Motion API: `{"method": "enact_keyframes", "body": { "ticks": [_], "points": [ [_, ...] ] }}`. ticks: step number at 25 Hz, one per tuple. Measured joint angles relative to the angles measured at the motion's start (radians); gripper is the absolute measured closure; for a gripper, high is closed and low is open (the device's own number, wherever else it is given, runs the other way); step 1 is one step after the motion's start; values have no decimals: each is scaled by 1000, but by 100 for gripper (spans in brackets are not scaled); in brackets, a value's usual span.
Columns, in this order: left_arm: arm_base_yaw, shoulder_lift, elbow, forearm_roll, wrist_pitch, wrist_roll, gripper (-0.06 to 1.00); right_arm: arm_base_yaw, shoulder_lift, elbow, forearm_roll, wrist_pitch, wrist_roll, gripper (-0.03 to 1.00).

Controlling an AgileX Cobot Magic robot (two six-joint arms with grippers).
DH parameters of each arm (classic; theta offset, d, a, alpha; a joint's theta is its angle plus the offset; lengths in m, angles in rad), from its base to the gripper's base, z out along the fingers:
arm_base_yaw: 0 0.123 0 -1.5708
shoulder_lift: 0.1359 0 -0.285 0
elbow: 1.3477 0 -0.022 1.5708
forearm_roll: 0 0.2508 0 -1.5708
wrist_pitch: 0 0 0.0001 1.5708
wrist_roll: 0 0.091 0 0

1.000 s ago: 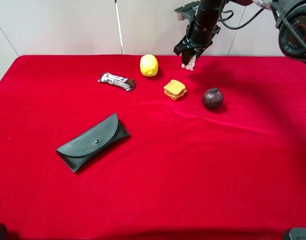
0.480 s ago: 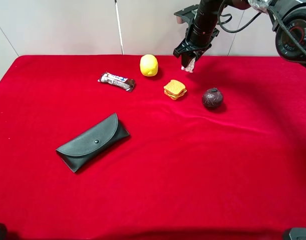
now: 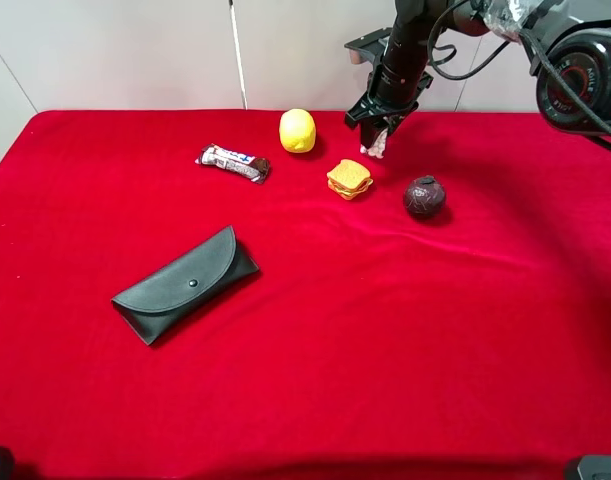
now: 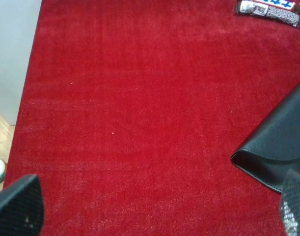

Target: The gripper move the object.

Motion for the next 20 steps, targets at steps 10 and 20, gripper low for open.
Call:
{"method": "enact_keyframes", "body": {
  "ticks": [10,20],
  "points": [
    [0,0,0,0,0,0,-1,0,0,0,9,-3,0,63],
    [0,0,0,0,0,0,-1,0,0,0,10,-4,-60,61]
  ]
}}
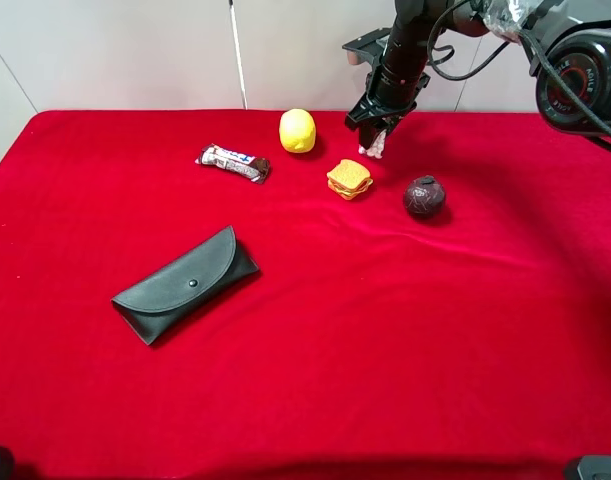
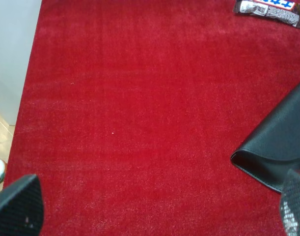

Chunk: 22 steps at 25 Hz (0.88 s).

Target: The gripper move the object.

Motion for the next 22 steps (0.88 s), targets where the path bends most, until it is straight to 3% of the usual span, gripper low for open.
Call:
{"method": "enact_keyframes", "body": {
  "ticks": [6,8,18,22],
  "points": [
    [0,0,0,0,0,0,-1,0,0,0,0,-23,-7,34],
    [0,0,0,0,0,0,-1,0,0,0,0,-26,-7,30],
    [0,0,0,0,0,0,-1,0,-2,0,-1,-38,-7,27],
    [0,0,0,0,0,0,-1,3,-14,0,-5,3,-7,27]
  ]
}}
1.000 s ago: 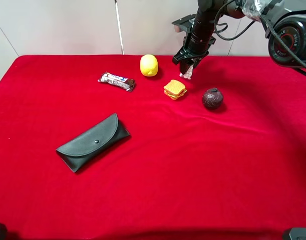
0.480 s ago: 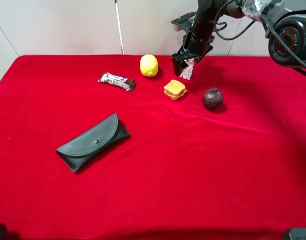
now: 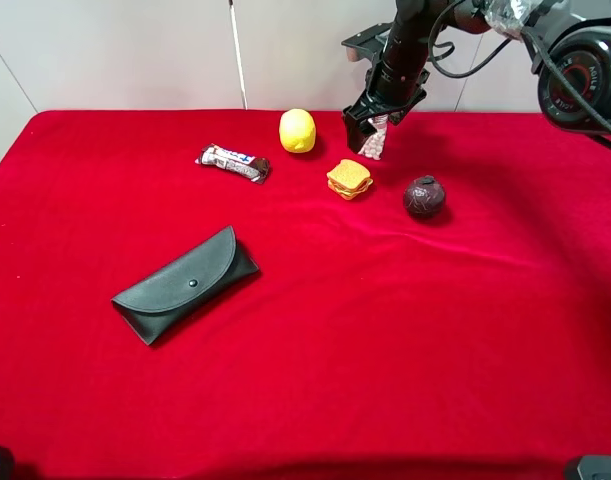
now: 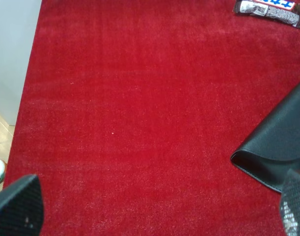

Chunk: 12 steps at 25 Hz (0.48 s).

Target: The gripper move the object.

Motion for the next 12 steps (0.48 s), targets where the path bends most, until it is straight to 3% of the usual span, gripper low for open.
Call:
{"method": "enact_keyframes", "body": {
  "ticks": [12],
  "points": [
    [0,0,0,0,0,0,-1,60,-137,0,-17,108,22,27]
  ]
}}
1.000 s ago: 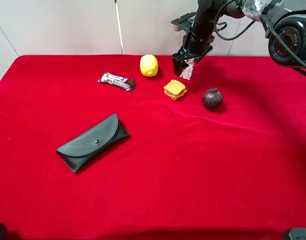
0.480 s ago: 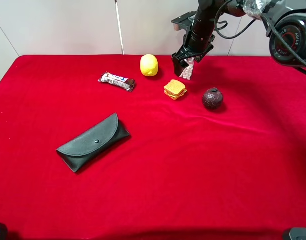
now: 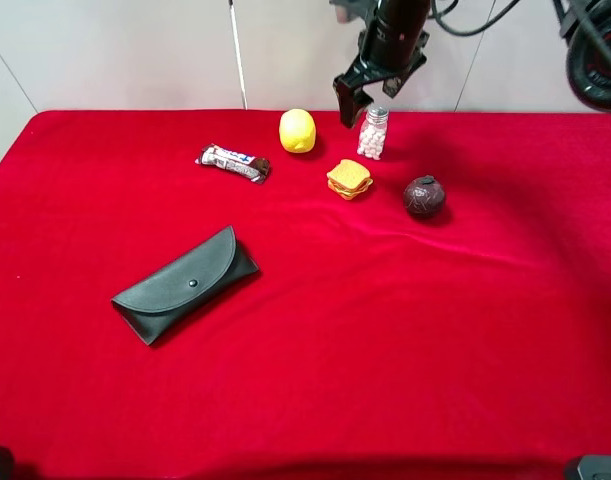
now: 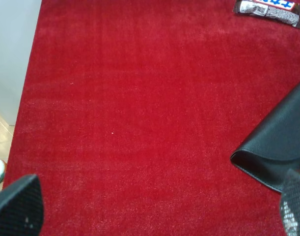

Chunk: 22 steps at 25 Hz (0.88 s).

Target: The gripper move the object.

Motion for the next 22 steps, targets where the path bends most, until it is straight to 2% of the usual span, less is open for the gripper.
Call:
{"method": "enact_keyframes", "body": {
  "ticks": [8,13,18,22],
  "points": [
    [0,0,0,0,0,0,-1,68,-134,0,-4,5,6,27],
    [0,0,0,0,0,0,-1,102,-227,28,-66,4,32,27],
    [0,0,0,0,0,0,-1,104,-356,193,-71,4,34,27],
    [0,0,0,0,0,0,-1,106,-497,402,-69,4,34,27]
  ]
}}
